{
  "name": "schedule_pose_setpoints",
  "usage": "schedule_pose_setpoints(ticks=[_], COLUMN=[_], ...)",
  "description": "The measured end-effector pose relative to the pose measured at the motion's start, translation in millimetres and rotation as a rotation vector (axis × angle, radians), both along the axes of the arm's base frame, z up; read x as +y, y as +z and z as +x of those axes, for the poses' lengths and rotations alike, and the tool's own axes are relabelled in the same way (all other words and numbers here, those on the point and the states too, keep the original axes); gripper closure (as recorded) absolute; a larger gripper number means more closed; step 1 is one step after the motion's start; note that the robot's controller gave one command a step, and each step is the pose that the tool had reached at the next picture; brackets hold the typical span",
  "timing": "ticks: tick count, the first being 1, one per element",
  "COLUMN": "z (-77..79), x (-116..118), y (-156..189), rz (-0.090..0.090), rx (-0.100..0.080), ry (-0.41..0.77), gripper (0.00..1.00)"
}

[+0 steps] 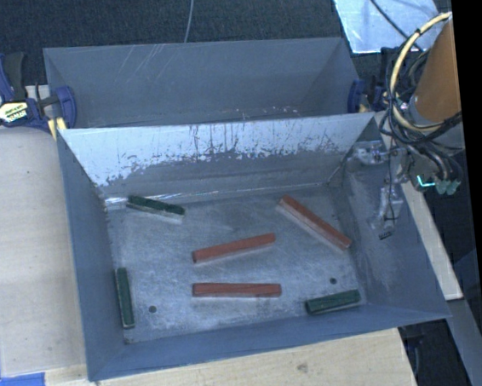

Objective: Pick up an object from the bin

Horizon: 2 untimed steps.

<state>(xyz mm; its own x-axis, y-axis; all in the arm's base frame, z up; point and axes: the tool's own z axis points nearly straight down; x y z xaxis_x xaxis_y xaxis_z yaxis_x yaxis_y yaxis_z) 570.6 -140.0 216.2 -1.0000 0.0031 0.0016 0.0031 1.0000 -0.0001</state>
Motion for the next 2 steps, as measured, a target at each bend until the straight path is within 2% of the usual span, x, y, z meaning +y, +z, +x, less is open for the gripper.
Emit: schedule_pose_setpoints(ticks=[1, 2], z=[0.8, 2.0], x=[0, 5], y=[2, 32], rz=[-0.001, 0.000], rx=[-0.004, -0.004], ry=[0.001, 0.071], gripper=[0.00, 0.00])
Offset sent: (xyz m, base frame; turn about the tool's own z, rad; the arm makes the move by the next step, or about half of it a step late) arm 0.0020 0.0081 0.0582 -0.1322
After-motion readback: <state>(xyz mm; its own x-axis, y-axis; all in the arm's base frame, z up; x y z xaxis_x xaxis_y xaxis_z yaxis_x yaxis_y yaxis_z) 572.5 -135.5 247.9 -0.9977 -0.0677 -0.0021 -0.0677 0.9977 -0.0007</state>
